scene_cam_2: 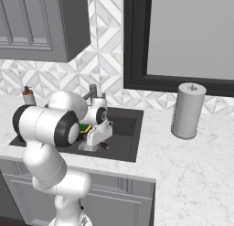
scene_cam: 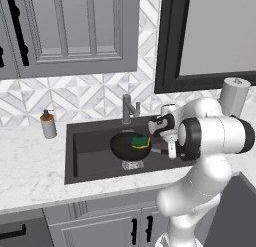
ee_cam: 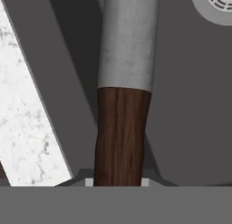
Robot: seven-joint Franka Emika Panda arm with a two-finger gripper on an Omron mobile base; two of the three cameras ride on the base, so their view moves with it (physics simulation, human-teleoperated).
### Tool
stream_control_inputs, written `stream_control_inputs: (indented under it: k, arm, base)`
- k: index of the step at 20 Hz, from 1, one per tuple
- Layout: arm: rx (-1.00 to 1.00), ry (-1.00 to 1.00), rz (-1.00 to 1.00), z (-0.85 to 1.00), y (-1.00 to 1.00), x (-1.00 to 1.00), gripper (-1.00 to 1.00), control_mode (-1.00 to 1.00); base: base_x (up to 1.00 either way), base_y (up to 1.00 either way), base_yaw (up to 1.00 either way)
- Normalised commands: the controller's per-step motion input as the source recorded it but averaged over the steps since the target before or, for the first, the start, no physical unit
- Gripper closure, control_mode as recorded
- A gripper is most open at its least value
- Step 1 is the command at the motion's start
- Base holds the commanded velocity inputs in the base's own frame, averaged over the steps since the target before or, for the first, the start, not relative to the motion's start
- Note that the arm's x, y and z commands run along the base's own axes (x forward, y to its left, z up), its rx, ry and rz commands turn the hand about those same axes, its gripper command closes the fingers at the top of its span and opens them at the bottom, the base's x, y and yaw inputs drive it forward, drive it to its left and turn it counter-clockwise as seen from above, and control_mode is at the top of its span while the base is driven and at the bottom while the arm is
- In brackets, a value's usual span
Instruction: Pick the pan and sponge and place them into the sink. Then turn on the water.
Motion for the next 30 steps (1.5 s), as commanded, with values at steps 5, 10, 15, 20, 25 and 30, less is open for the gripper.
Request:
stream_control_inputs:
  k: [5, 10, 15, 20, 25, 30]
  arm:
    - [0.0, 0.0, 0.0, -0.32, 0.0, 0.25, 1.0, -1.0]
    - [0.0, 0.0, 0.04, -0.46, -0.04, 0.05, 1.0, -1.0]
    - [0.0, 0.0, 0.08, -0.37, -0.01, 0.01, 1.0, -1.0]
    - [0.0, 0.0, 0.09, -0.28, 0.0, 0.02, 1.0, -1.0]
    - [0.0, 0.0, 0.06, -0.09, 0.0, 0.22, 1.0, -1.0]
    - [0.01, 0.0, 0.01, 0.0, -0.02, 0.43, 1.0, -1.0]
  base:
    - [0.0, 0.0, 0.0]
    - [0.0, 0.0, 0.0]
    - [0.0, 0.0, 0.0]
    - [0.0, 0.0, 0.0]
    - [0.0, 0.0, 0.0]
    - [0.0, 0.0, 0.0]
